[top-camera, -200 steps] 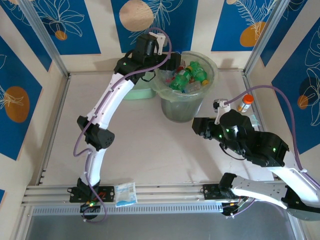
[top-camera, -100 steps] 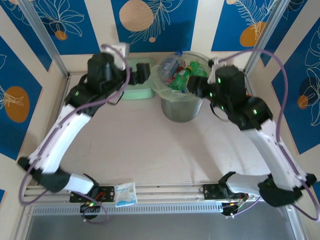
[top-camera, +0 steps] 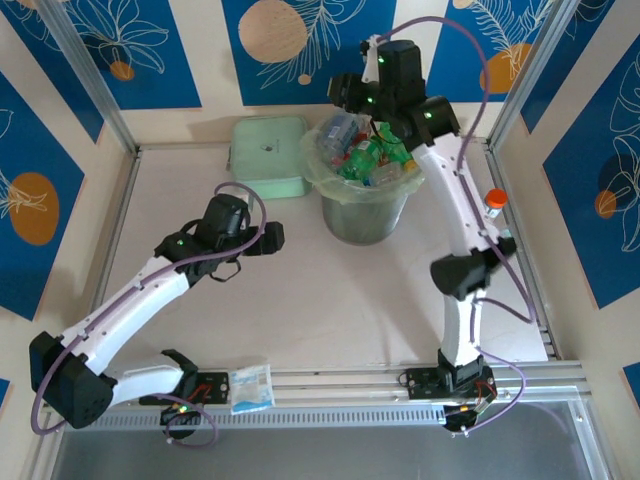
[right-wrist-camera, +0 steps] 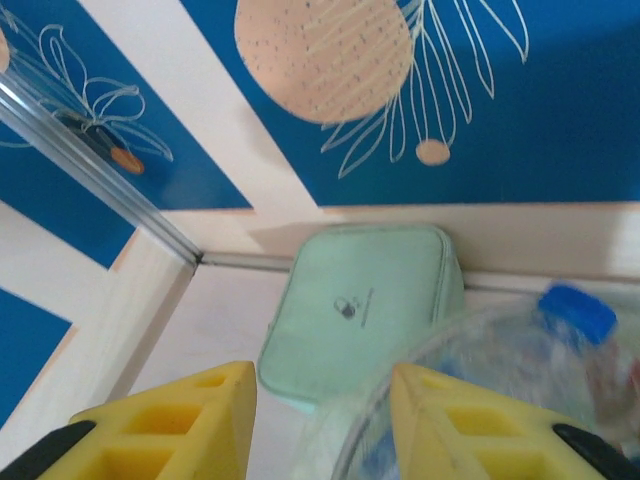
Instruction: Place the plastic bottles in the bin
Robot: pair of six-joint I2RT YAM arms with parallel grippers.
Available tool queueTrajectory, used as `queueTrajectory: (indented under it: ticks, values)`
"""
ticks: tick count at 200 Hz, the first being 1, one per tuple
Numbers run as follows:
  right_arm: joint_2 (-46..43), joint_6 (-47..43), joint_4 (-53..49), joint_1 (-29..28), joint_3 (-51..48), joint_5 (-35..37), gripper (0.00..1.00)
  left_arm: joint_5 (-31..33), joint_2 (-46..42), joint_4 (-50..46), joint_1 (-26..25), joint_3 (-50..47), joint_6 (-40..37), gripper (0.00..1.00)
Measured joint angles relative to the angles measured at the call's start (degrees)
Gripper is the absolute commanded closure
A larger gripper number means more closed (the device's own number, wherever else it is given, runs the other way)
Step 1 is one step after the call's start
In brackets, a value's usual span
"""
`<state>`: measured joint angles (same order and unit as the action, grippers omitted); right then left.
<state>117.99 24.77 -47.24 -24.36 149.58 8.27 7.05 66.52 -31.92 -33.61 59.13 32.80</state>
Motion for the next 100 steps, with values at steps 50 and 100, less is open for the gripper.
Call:
queueTrajectory:
  ticks: [50,100]
  values:
    - [11.13,-0.39,-4.44,1.60,8.26,-2.80,0.59,-0.59,0.02,0.20,0.24,0.00,0.39,0.01]
    - [9.68,-1.44,-4.85,1.51,-0.39,0.42,0.69,-0.61,0.79,0.35,0.72,-0.02,0.37,0.01]
